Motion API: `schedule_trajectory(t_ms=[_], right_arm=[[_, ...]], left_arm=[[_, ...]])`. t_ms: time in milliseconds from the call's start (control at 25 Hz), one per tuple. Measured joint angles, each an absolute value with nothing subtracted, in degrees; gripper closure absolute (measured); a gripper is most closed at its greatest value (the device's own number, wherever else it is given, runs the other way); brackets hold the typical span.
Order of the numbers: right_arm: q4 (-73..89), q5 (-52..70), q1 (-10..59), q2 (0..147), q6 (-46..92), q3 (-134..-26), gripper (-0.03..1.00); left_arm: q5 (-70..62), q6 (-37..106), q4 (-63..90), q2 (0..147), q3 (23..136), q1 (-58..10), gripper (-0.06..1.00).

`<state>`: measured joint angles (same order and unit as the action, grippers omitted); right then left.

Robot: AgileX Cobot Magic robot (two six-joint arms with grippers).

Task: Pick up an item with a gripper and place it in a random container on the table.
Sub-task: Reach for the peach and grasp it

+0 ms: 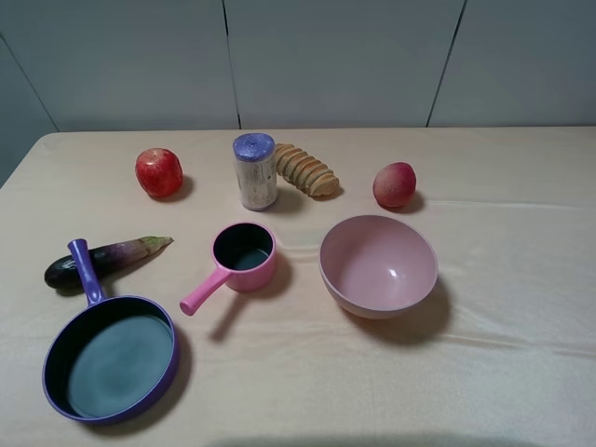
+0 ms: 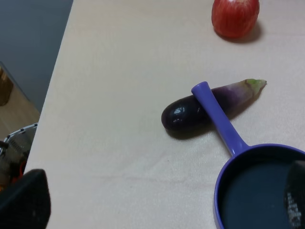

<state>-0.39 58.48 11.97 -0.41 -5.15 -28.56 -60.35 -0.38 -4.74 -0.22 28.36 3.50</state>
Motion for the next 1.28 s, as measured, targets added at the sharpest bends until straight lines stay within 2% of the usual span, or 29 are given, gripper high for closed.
schedule_trajectory(t_ms=[1280], right_arm=[[-0.39, 58.48, 11.97, -0.41, -5.15, -28.56, 0.27]], left_arm=[[-60.35, -0.38, -4.74, -0.22, 28.36, 3.5, -0.05]])
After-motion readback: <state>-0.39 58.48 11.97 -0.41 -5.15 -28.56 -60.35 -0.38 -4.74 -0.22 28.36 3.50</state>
